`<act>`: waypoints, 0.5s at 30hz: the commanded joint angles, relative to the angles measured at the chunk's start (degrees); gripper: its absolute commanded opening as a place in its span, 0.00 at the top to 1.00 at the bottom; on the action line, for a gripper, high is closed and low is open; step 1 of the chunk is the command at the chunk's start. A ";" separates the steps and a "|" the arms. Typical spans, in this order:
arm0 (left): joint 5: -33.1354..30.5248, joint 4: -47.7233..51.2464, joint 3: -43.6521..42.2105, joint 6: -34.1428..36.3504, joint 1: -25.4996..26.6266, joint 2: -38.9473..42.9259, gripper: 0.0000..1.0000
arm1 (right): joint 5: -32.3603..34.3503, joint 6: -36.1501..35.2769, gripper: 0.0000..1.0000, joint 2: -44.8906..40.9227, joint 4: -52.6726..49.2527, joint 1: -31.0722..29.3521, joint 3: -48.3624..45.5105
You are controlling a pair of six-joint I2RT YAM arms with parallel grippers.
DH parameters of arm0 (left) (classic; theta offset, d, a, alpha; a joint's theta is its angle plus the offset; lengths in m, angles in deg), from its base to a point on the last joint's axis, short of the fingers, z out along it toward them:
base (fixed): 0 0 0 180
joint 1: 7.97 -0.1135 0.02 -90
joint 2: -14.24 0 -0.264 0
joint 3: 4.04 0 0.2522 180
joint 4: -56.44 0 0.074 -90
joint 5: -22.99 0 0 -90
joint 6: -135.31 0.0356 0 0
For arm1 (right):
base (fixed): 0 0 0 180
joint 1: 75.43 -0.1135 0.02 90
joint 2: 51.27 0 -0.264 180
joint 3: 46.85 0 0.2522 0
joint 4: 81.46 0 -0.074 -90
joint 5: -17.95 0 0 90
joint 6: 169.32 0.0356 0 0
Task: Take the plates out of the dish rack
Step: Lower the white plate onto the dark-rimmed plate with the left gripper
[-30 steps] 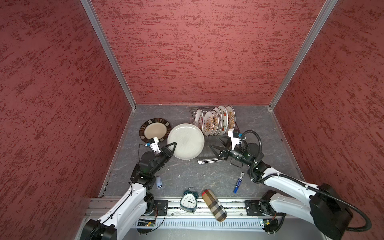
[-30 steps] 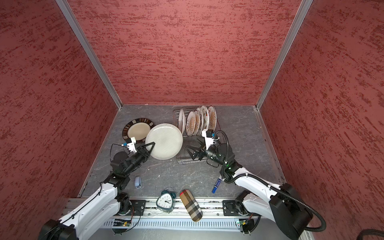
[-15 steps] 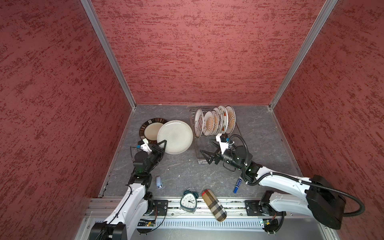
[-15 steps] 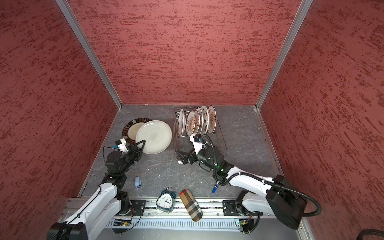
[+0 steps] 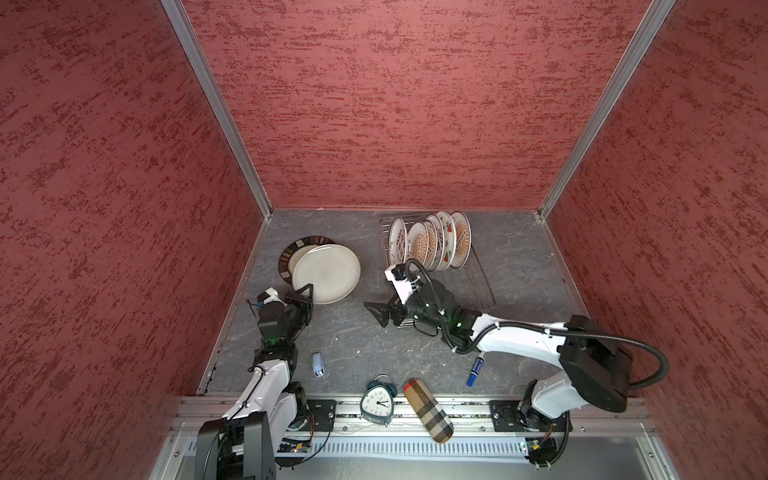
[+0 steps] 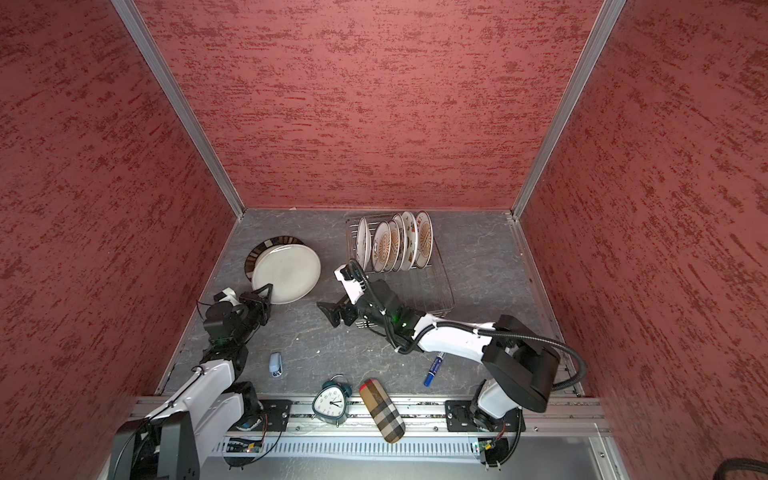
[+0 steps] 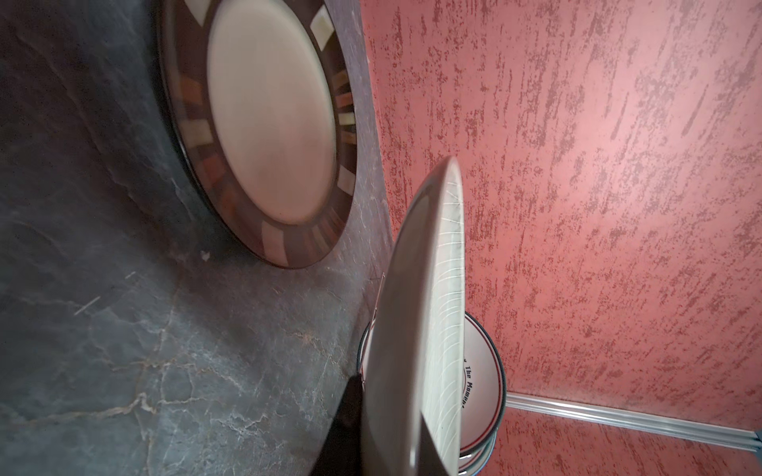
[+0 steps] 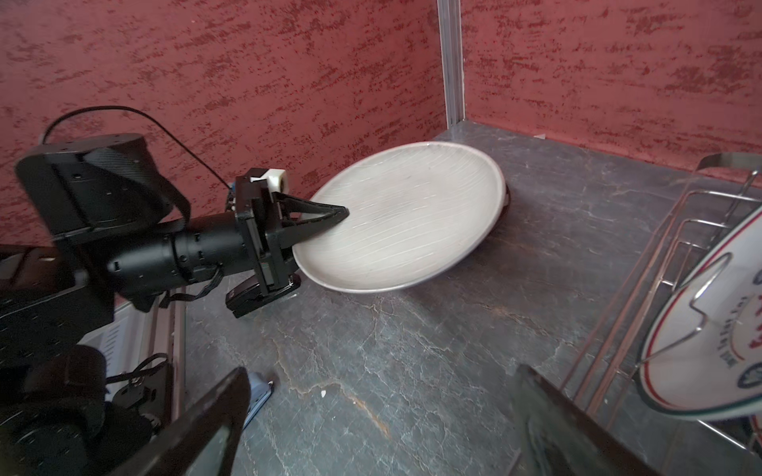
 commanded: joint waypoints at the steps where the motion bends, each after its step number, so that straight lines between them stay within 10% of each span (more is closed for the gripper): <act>1: -1.99 -5.94 2.95 0.25 -0.67 1.85 1.00 | -0.72 1.47 0.01 2.62 -3.07 -0.24 3.33; 15: -7.39 -3.17 8.01 6.83 -2.67 -4.01 1.00 | -1.44 3.35 0.01 13.38 -6.69 -0.24 13.59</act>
